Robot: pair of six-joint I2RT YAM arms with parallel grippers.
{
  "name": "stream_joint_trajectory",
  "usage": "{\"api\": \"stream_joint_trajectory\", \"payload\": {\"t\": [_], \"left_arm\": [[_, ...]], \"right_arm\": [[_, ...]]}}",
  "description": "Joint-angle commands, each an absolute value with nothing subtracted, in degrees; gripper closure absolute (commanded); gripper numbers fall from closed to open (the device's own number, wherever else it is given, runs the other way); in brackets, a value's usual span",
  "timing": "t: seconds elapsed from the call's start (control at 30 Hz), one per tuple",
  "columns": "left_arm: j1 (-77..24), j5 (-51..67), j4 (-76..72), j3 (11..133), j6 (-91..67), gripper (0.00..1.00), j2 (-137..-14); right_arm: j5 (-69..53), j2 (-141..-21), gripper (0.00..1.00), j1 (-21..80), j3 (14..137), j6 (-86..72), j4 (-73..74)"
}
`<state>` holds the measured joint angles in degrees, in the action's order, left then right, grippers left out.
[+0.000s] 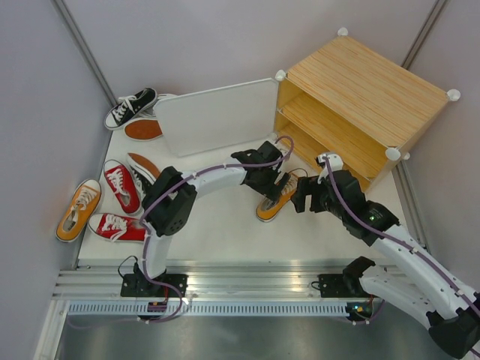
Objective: Place and organize the shoes in the shoe cabinet
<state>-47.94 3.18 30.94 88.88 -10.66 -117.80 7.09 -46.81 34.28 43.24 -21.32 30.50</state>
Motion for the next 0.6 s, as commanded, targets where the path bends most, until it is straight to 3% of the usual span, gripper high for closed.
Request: {"api": "stream_joint_trajectory", "payload": {"t": [0.0, 0.37, 0.57], "left_arm": [[-46.42, 2.64, 27.60, 89.65, -10.45, 0.05, -110.14], [-32.88, 4.66, 26.89, 79.72, -18.10, 0.00, -96.42], [-24.27, 2.81, 28.03, 73.75, -20.91, 0.01, -90.89]], "right_arm": [[2.56, -48.50, 0.07, 34.37, 43.68, -17.14, 27.42], [-5.70, -60.02, 0.11, 37.44, 47.37, -11.87, 25.23], [-8.79, -69.84, 0.19, 40.86, 51.39, -9.23, 24.34]]}}
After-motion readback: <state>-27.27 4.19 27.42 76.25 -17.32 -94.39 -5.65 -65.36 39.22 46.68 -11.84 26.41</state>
